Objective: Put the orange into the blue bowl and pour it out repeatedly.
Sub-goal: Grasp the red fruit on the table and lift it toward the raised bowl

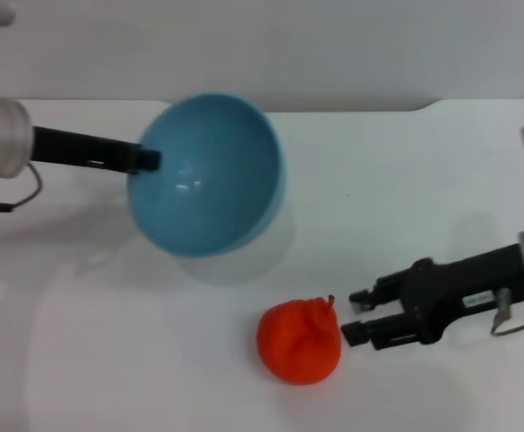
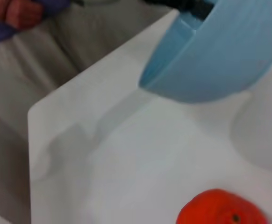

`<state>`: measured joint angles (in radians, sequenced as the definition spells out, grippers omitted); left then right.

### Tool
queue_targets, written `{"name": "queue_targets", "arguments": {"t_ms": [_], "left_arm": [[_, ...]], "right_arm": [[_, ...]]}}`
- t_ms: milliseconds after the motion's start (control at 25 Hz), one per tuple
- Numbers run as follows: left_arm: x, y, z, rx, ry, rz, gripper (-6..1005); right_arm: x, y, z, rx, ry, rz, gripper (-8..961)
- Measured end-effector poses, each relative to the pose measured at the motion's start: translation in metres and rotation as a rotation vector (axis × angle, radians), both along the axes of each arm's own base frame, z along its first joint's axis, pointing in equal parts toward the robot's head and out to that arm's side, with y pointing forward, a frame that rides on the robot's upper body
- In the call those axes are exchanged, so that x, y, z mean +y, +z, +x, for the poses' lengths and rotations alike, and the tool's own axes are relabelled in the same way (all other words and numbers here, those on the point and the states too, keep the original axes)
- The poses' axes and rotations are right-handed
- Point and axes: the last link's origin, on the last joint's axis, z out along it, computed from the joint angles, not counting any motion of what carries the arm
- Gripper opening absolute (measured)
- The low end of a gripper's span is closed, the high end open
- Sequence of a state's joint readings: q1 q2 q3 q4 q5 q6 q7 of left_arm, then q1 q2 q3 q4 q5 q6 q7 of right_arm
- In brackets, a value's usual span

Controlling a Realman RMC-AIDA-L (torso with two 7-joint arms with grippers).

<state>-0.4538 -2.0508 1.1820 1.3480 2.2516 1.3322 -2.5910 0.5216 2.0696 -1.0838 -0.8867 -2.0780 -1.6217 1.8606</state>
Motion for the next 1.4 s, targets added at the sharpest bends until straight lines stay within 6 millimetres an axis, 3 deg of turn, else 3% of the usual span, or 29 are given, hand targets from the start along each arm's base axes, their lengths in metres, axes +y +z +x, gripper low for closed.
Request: {"name": "queue_targets", "arguments": {"t_ms": [280, 800, 1080, 1160, 1400], "left_arm": [[-0.016, 0.019, -0.003, 0.040, 0.018, 0.018, -1], [-0.020, 0.017, -0.001, 0.044, 0.019, -0.004, -2], [-0.021, 0.015, -0.001, 0.111, 0.033, -0.059, -1], [-0.021, 0.015, -0.003, 0.149, 0.050, -0.079, -1], [-0.021, 0.014, -0.002, 0.187, 0.060, -0.104, -1]], "right_arm": [[0.014, -0.019, -0.003, -0.047, 0.006, 0.039, 537], [0.020, -0.062, -0.007, -0.087, -0.023, 0.016, 548], [0.020, -0.066, -0.006, -0.071, -0.046, 0.032, 548], [0.019, -0.066, -0.006, -0.074, -0.045, 0.032, 535], [0.016, -0.066, -0.005, -0.081, -0.030, 0.012, 313]]}}
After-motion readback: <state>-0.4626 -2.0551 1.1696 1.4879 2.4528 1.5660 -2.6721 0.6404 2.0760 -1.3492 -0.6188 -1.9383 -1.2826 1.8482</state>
